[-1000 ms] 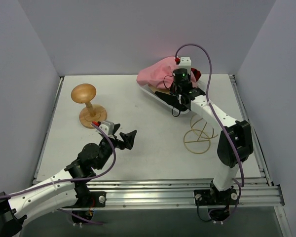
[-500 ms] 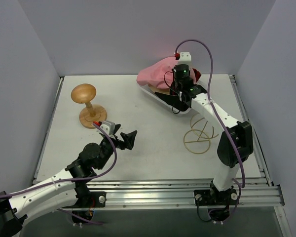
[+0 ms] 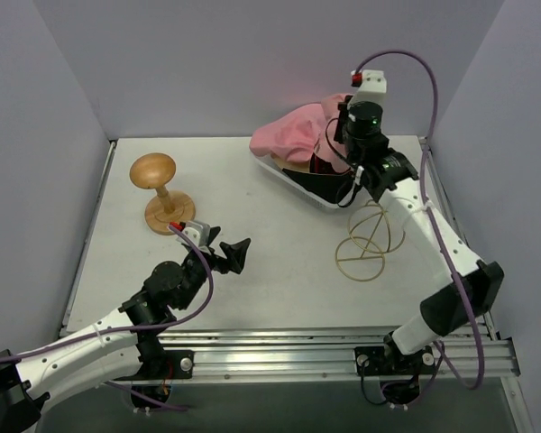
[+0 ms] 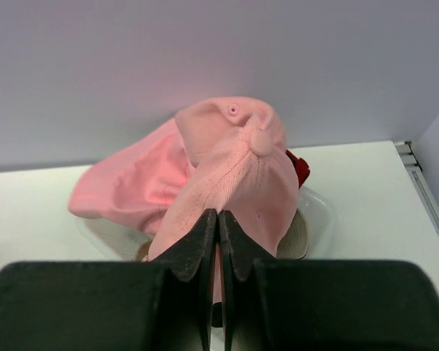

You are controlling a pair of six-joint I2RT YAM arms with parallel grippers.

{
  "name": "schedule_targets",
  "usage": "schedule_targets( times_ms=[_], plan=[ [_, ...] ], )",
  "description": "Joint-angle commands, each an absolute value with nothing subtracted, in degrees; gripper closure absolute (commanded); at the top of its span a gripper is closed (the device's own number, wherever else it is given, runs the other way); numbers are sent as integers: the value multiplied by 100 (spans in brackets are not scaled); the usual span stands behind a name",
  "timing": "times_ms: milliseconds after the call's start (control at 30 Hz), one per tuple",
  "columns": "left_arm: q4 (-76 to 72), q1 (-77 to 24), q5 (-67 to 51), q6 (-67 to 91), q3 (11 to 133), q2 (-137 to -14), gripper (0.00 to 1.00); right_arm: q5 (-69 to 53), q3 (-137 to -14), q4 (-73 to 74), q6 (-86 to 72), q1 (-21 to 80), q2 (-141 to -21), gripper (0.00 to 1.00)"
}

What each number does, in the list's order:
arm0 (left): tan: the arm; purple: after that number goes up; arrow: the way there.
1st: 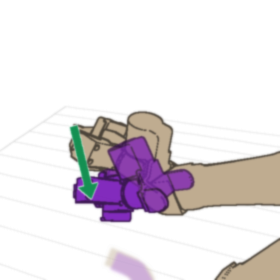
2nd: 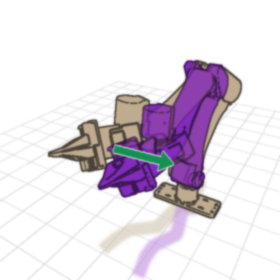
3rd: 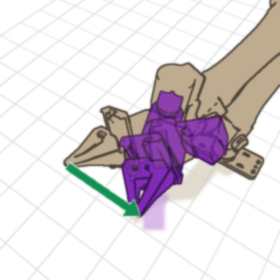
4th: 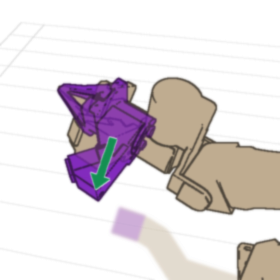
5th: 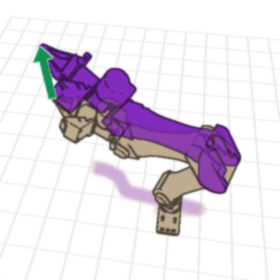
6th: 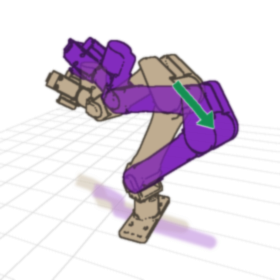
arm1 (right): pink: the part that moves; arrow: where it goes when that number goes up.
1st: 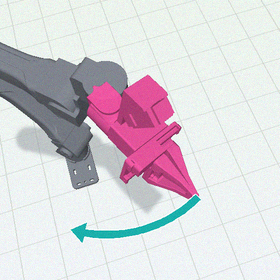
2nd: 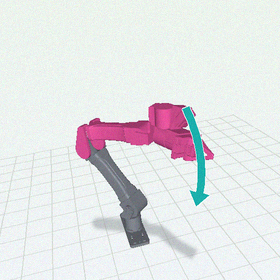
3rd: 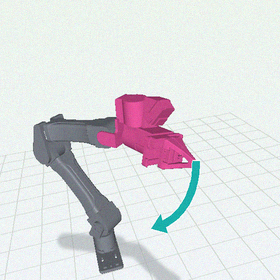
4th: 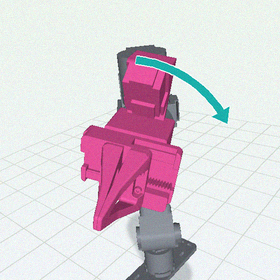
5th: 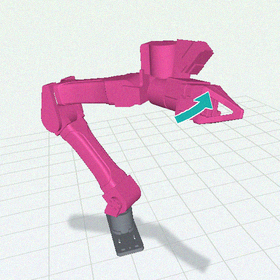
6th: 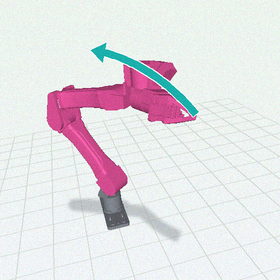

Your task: Stack the hats

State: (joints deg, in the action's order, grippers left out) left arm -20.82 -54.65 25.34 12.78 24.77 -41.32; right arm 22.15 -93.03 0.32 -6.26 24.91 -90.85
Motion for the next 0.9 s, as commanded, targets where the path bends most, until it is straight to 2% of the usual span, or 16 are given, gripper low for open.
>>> schedule_targets(
  times_ms=[0,267,533,667,867],
  plan=[
    [-2364,-5484,2461,1239,2575,-4078,6,1996,-9046,-97,-852,2593,-8105,100],
    [-1410,-5415,2101,1809,3338,-4218,5,882,-8456,474,-984,2724,-7023,100],
    [270,-5063,135,2733,5333,-4746,0,-490,-7744,554,-1248,3120,-6004,100],
    [851,-4966,-482,2979,6019,-5070,9,-1475,-7253,571,-1169,3357,-5643,100],
    [1003,-4931,-755,3198,5952,-5045,10,-2328,-6522,150,-1379,3472,-5019,100]
  ],
)
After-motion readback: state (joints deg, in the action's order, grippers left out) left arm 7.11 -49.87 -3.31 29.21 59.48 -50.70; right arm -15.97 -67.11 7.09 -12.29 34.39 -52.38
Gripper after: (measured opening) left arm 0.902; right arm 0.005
